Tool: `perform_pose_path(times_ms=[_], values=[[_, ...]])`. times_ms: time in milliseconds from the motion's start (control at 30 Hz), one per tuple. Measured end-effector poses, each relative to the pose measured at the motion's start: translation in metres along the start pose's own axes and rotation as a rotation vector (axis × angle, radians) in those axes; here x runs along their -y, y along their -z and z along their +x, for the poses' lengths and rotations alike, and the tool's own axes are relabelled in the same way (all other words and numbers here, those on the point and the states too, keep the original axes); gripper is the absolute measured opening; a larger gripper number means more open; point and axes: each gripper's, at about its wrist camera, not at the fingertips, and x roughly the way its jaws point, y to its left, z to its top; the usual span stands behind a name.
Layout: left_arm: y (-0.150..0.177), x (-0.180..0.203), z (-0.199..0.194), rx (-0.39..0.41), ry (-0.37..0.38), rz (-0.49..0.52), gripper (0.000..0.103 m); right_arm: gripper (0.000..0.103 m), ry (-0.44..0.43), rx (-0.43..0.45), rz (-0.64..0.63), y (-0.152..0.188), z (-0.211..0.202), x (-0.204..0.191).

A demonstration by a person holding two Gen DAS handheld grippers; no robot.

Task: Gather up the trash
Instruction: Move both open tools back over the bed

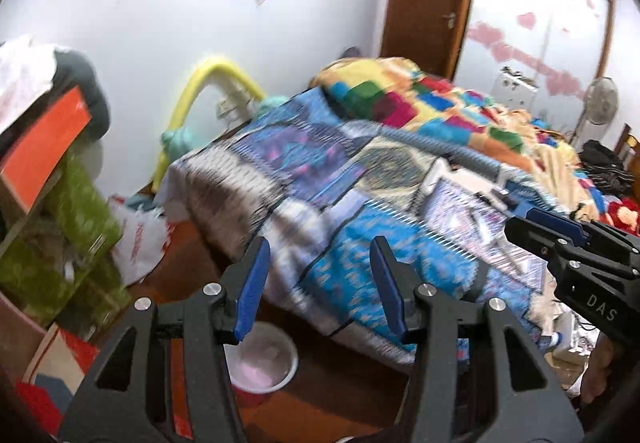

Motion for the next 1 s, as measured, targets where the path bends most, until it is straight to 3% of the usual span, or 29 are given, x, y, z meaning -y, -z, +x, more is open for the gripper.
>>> perform_pose_path(times_ms=[200,467,767,1000], values=[[-0.019,0.055,0.004,0.041,0.082,0.071,0.051,0.031,0.111,0.089,0.024,-0.002,-0.027,0.036],[-0.030,0.120,0.048,-0.011,0.189,0.150,0.052,0.031,0.217,0.098,0.123,0.010,-0.038,0.103],[-0.015,0.173,0.140,-0.176,0.253,0.197,0.052,0.032,0.324,-0.002,0.277,0.047,-0.014,0.194],[-0.002,0.205,0.209,-0.297,0.287,0.201,0.052,0.032,0.308,-0.106,0.420,0.077,0.019,0.255]])
